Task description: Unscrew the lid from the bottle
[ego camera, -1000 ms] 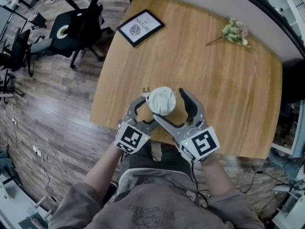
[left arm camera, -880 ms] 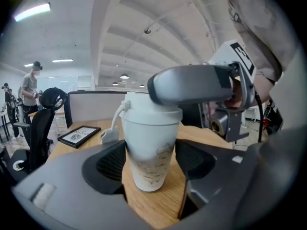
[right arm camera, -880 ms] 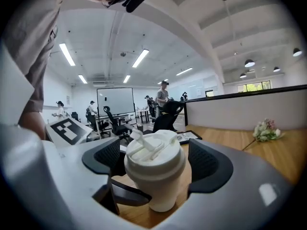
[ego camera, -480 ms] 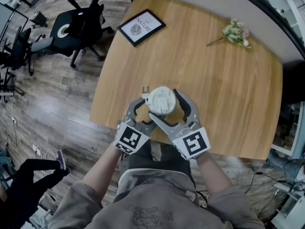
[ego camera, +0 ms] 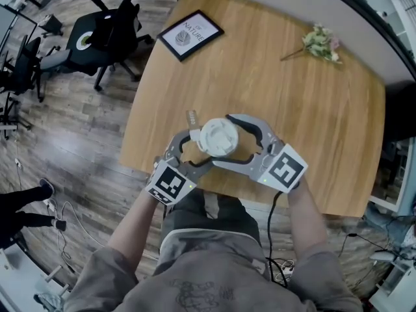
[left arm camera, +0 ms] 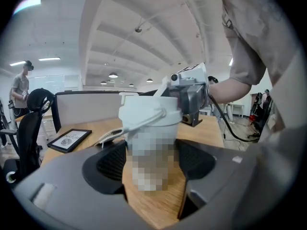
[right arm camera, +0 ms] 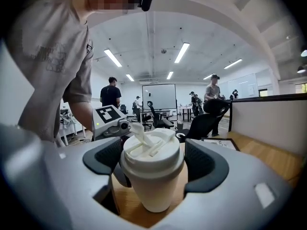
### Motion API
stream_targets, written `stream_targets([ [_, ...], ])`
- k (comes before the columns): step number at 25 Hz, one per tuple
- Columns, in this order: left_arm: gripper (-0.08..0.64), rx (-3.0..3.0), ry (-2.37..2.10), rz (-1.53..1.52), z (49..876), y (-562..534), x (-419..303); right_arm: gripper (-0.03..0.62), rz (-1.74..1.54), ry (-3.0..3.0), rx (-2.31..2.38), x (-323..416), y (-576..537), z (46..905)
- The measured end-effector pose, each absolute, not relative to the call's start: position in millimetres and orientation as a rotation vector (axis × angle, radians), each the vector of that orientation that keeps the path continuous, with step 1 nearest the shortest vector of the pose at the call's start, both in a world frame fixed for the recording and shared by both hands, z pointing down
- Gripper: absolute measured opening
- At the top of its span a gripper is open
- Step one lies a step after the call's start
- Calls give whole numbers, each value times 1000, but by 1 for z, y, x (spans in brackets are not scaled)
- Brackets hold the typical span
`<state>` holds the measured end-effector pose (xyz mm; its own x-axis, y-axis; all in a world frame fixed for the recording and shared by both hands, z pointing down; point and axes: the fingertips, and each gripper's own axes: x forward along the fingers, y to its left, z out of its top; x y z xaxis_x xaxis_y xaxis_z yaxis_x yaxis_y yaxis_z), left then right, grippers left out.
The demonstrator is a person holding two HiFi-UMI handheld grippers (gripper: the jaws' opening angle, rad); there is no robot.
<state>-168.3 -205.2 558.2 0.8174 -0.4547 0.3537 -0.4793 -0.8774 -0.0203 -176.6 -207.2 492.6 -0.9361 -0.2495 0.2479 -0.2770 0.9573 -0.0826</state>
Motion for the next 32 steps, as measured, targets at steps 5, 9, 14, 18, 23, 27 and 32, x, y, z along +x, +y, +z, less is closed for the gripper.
stream_targets([
  [5, 319, 2893, -815, 512, 558, -207, -170, 459, 318, -2931, 722, -164, -214, 480],
  [9, 319, 2871, -892, 498, 559, -207, -170, 509, 356, -2839, 1161, -159, -223, 478],
  [14, 319, 2817, -1042, 472, 558, -203, -169, 523, 359, -2752, 1322, -176, -228, 486],
  [18, 319, 2748, -1146, 450, 559, -200, -169, 528, 331, -2670, 1278, -192, -228, 497],
  [23, 318, 2744, -1117, 421, 559, -201, -169, 522, 319, -2660, 1211, -194, -232, 508],
  [27, 316, 2809, -1031, 429, 557, -204, -169, 515, 297, -2697, 1100, -195, -232, 507],
  [32, 316, 2933, -807, 474, 556, -202, -171, 514, 220, -2809, 752, -203, -220, 502],
])
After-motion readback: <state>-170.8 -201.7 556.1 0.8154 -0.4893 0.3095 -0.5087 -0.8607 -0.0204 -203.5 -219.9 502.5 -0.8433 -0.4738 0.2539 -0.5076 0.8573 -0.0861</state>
